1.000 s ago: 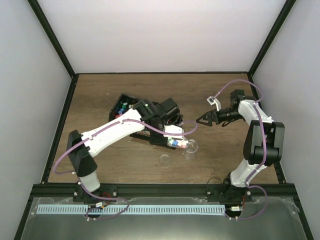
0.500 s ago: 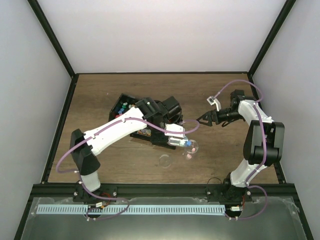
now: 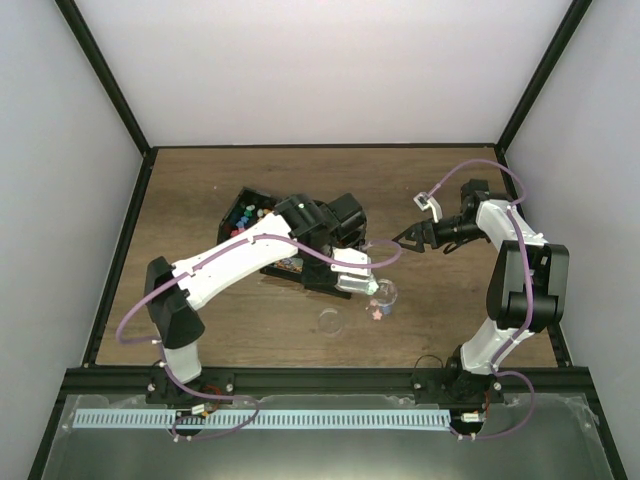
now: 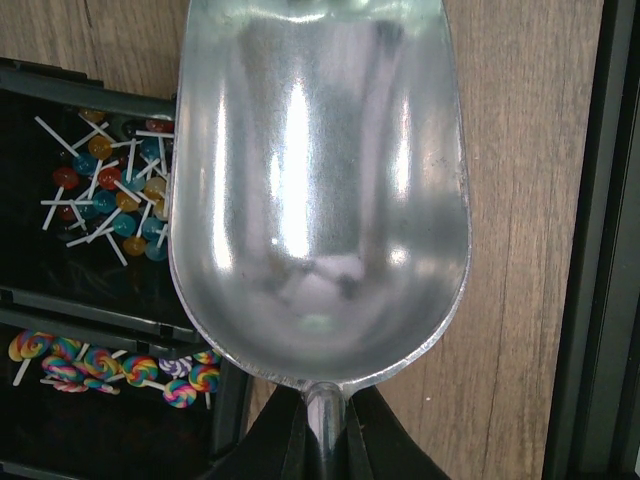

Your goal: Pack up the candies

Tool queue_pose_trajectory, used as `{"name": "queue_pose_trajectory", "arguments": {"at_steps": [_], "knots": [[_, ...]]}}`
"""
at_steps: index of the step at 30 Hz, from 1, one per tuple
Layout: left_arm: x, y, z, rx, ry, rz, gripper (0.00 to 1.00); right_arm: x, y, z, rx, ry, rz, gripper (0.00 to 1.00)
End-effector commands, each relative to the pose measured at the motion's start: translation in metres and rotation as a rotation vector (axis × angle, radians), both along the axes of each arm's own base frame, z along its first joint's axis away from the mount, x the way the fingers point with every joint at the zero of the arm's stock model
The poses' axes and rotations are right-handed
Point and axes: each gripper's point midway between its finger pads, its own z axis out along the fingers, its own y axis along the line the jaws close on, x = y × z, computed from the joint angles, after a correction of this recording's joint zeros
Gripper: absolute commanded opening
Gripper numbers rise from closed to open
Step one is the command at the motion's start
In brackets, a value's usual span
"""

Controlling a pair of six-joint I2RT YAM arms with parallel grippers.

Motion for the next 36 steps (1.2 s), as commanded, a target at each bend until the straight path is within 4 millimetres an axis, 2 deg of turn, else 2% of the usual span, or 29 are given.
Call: {"name": "queue_pose_trajectory", "arguments": {"at_steps": [1, 8, 19, 23, 25, 27, 31, 34, 36], "knots": [[-0.001, -0.007, 0.01, -0.009, -0.024, -0.025, 0.04, 0.005, 0.002, 0.01, 0.02, -0.037, 0.005, 0.96], [-0.001, -0.01, 0.012, -0.002, -0.05, -0.041, 0.04, 0.005, 0.002, 0.009, 0.02, -0.035, 0.006, 0.96], [0.0, -0.004, 0.013, 0.009, -0.065, 0.01, 0.04, 0.008, 0.002, 0.011, 0.024, -0.038, 0.004, 0.96], [0.001, 0.001, 0.023, -0.044, -0.034, 0.098, 0.04, 0.011, 0.002, 0.015, 0.037, -0.047, 0.002, 0.96], [0.012, 0.01, 0.028, -0.099, 0.001, 0.198, 0.04, 0.016, 0.003, 0.019, 0.053, -0.052, -0.004, 0.96], [0.031, 0.027, 0.031, -0.142, 0.032, 0.32, 0.04, 0.024, 0.004, 0.024, 0.069, -0.061, -0.011, 0.96], [0.076, 0.087, 0.039, -0.204, 0.039, 0.573, 0.04, 0.044, 0.011, 0.041, 0.093, -0.101, -0.011, 0.96], [0.094, 0.137, 0.039, -0.213, 0.027, 0.713, 0.04, 0.061, 0.023, 0.055, 0.097, -0.156, 0.008, 0.96], [0.099, 0.17, 0.033, -0.205, 0.01, 0.798, 0.04, 0.071, 0.037, 0.062, 0.094, -0.19, 0.035, 0.96]]}}
